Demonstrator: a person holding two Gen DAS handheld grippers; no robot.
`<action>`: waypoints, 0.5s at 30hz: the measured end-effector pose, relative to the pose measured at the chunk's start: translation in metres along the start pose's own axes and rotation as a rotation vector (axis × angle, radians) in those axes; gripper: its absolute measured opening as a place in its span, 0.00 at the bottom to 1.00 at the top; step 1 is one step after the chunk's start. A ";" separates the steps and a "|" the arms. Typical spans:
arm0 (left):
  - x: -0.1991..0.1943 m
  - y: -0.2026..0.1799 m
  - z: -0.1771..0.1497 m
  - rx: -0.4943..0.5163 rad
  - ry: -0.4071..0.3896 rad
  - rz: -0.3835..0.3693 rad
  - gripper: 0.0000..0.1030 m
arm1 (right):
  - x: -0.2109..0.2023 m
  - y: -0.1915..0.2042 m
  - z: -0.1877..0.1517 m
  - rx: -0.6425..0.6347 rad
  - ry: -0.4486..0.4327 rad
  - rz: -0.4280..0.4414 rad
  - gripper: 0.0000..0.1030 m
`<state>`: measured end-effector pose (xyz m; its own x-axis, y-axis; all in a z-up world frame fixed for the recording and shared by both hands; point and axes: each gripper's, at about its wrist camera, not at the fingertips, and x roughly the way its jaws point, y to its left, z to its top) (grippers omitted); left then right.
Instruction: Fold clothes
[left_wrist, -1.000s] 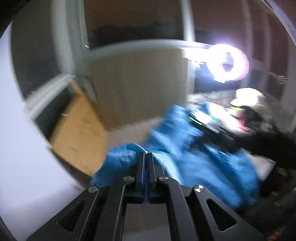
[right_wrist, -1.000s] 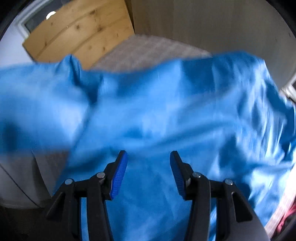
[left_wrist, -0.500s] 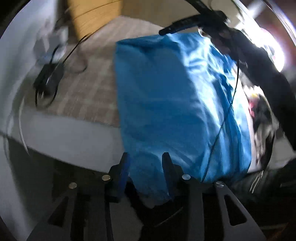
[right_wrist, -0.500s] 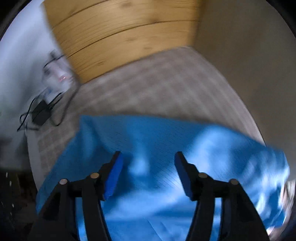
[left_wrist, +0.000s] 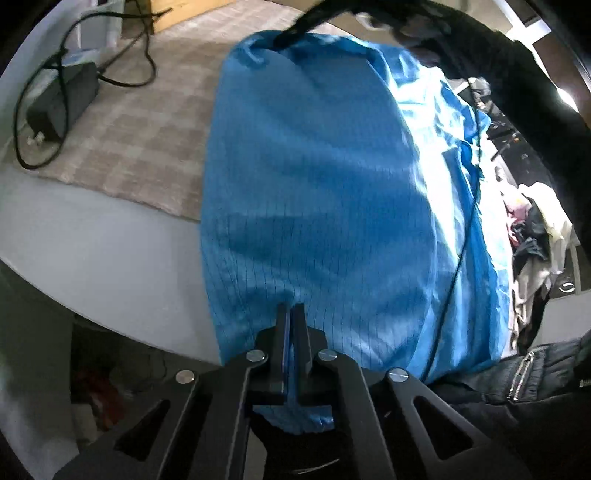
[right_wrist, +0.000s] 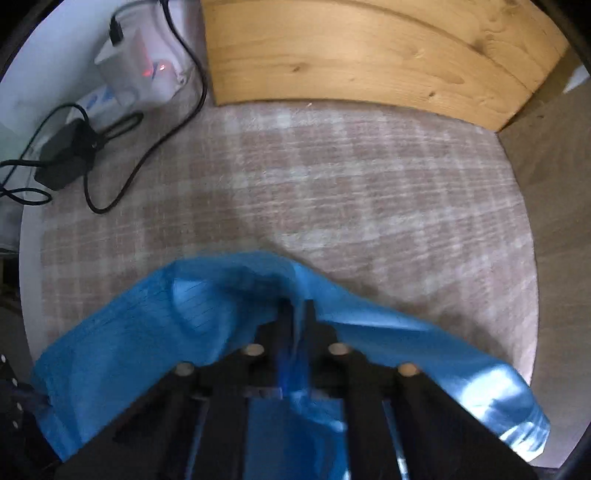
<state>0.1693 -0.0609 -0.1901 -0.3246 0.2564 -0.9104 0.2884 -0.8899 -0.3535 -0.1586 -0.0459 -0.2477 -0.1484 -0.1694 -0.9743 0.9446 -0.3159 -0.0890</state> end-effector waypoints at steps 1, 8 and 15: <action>-0.006 0.001 0.004 0.008 -0.012 0.025 0.00 | -0.009 -0.006 -0.004 0.013 -0.026 0.000 0.04; -0.106 0.000 0.041 0.122 -0.244 0.319 0.00 | -0.103 -0.052 -0.053 0.180 -0.289 -0.015 0.03; -0.128 -0.044 -0.002 0.204 -0.195 0.245 0.05 | -0.107 -0.064 -0.193 0.318 -0.185 0.090 0.04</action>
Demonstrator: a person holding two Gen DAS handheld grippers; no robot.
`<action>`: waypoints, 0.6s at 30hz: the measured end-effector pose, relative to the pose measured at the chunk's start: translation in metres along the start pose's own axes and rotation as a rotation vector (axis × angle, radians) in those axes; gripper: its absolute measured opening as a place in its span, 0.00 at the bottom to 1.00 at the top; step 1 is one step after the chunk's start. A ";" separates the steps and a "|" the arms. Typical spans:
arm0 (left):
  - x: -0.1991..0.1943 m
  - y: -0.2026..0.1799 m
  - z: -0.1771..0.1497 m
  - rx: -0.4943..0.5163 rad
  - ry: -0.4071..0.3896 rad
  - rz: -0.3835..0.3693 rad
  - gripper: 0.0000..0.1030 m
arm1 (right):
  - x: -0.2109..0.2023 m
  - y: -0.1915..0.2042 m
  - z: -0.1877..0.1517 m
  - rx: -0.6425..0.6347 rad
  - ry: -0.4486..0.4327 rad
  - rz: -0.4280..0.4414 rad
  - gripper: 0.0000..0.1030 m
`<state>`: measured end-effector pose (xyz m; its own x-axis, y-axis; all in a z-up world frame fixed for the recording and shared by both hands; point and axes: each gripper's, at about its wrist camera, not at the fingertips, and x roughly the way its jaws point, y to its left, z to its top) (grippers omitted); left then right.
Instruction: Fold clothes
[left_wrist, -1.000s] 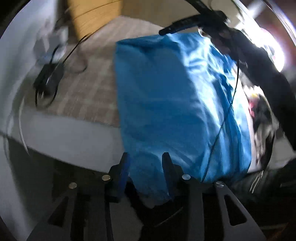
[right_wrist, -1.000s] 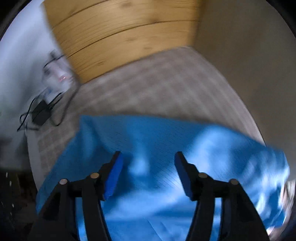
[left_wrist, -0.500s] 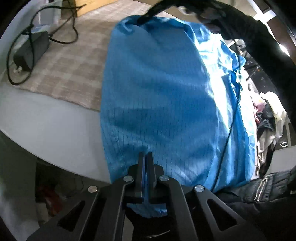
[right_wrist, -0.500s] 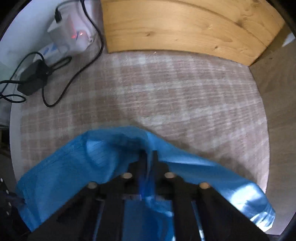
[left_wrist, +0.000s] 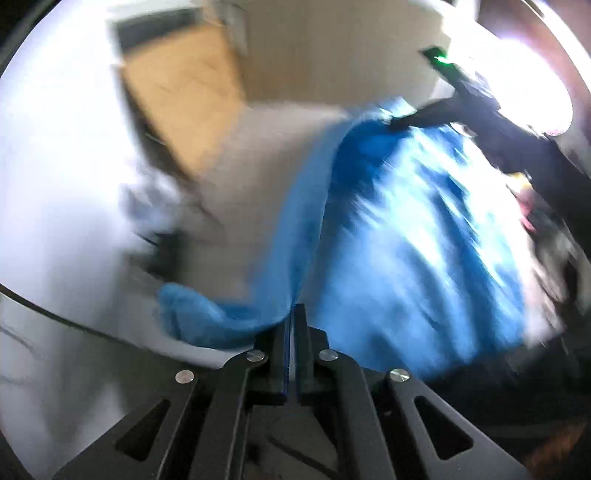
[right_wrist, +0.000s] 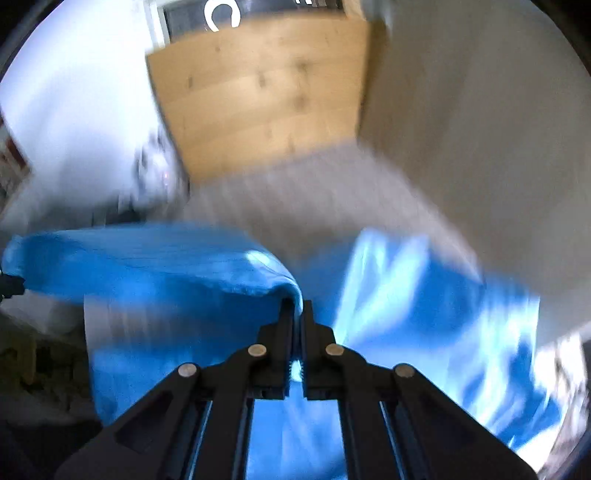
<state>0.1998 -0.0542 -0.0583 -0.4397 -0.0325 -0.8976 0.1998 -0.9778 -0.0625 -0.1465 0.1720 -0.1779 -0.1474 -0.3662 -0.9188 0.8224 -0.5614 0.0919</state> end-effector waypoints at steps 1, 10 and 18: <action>0.005 -0.003 -0.008 -0.010 0.027 -0.022 0.05 | 0.015 -0.003 -0.031 -0.017 0.110 -0.021 0.04; 0.060 -0.010 -0.037 -0.029 0.157 -0.045 0.25 | -0.023 -0.012 -0.034 0.050 0.081 0.028 0.56; 0.138 0.003 -0.022 0.103 0.203 0.167 0.35 | 0.066 -0.004 0.042 0.038 0.207 -0.129 0.59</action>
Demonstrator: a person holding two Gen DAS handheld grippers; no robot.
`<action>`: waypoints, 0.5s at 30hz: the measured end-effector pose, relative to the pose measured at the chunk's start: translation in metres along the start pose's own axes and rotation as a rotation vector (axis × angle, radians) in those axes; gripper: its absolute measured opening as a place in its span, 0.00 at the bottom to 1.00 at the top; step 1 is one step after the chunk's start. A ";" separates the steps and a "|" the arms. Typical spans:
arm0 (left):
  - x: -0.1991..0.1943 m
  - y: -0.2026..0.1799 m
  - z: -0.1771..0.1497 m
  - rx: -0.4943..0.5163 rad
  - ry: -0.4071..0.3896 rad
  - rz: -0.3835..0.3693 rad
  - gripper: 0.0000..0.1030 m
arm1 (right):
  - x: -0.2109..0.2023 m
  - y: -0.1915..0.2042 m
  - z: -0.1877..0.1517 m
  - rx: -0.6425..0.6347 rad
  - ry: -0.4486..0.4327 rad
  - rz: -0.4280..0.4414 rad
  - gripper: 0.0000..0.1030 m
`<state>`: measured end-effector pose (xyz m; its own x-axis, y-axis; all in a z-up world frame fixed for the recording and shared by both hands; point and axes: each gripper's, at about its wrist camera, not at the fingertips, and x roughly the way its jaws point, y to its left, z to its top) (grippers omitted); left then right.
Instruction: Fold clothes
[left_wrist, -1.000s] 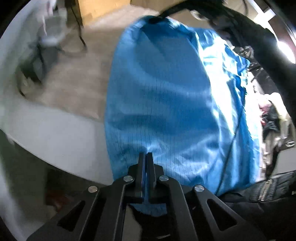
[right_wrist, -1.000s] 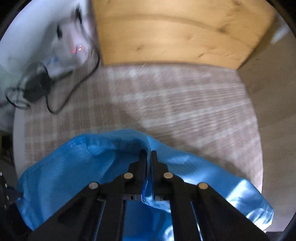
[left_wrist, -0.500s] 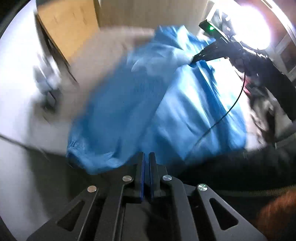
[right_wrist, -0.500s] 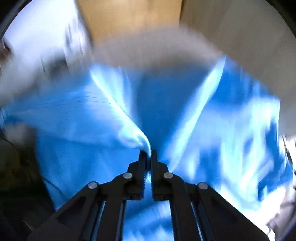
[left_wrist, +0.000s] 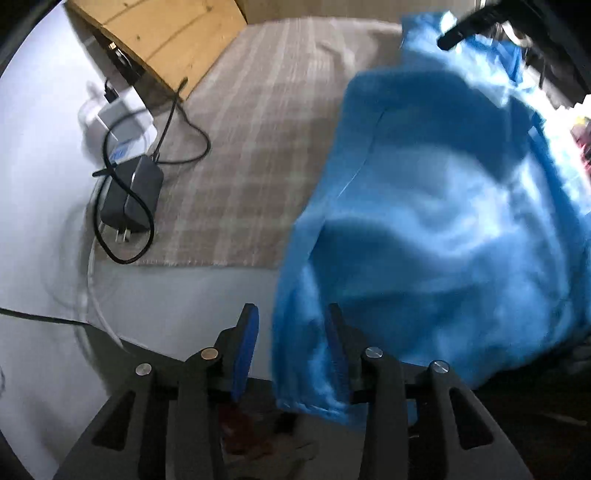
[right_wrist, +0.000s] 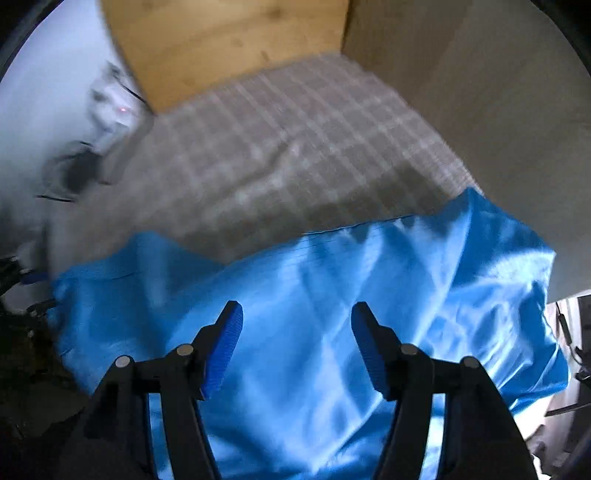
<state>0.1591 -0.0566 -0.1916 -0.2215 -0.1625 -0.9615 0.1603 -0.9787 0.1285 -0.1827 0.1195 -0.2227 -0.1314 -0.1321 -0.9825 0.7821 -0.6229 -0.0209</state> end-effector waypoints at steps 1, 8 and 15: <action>0.005 0.000 -0.001 -0.002 0.010 0.003 0.35 | 0.013 0.000 0.004 -0.005 0.035 -0.013 0.59; 0.008 -0.004 -0.006 0.017 -0.015 -0.052 0.02 | 0.052 -0.001 0.000 -0.075 0.125 -0.041 0.50; -0.034 0.026 -0.008 -0.047 -0.108 -0.093 0.01 | 0.038 0.020 0.009 -0.150 0.042 0.030 0.00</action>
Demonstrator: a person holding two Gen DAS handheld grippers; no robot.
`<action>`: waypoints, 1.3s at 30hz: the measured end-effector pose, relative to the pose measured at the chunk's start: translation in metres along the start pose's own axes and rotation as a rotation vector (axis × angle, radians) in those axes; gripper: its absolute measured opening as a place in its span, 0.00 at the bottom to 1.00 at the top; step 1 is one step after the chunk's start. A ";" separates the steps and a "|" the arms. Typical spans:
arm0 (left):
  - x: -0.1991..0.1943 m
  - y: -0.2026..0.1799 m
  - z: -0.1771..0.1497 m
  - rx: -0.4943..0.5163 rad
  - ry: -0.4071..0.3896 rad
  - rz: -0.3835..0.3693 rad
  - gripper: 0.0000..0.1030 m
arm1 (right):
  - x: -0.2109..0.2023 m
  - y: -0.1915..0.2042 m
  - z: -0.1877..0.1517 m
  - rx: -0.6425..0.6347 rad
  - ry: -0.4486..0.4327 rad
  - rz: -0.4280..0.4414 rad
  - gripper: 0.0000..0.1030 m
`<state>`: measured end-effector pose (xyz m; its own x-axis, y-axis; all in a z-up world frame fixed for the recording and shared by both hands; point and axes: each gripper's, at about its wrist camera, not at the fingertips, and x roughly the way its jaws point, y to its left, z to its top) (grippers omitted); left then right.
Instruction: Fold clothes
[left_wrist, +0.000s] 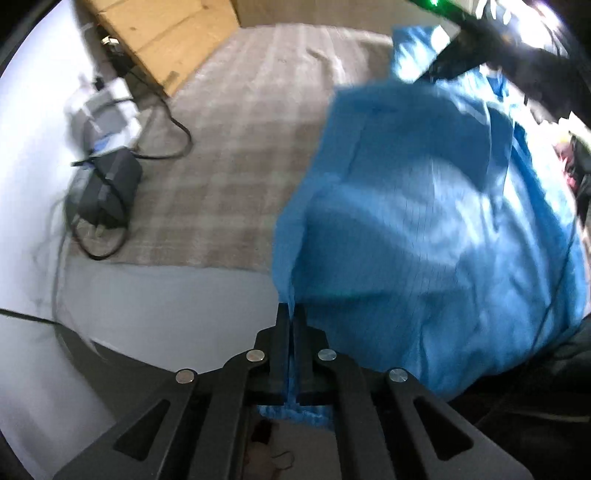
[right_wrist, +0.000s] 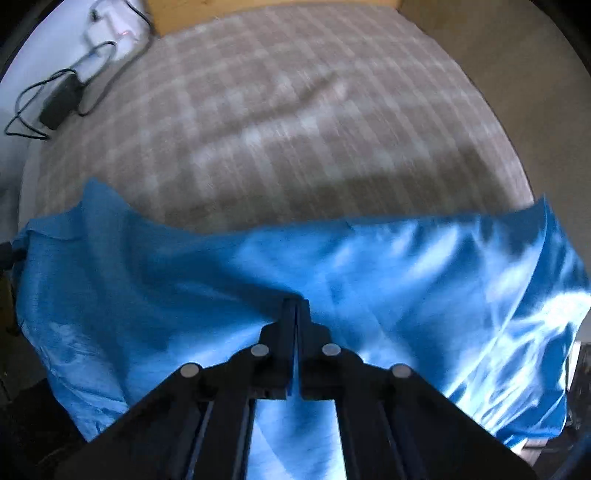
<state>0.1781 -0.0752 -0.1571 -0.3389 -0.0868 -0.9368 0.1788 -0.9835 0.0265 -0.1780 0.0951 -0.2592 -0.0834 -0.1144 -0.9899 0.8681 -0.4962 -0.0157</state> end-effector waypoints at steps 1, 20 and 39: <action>-0.011 0.007 0.002 -0.015 -0.020 0.003 0.01 | -0.005 0.000 0.005 0.008 -0.022 0.005 0.00; -0.105 0.058 0.019 -0.079 -0.210 0.042 0.00 | -0.026 0.060 0.085 -0.051 -0.020 0.174 0.60; -0.132 -0.192 -0.026 0.378 -0.143 -0.515 0.01 | -0.088 -0.061 -0.001 0.385 -0.190 0.078 0.54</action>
<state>0.2124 0.1292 -0.0477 -0.4184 0.4161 -0.8074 -0.3675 -0.8904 -0.2684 -0.2229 0.1358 -0.1710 -0.1447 -0.3024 -0.9421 0.6329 -0.7602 0.1468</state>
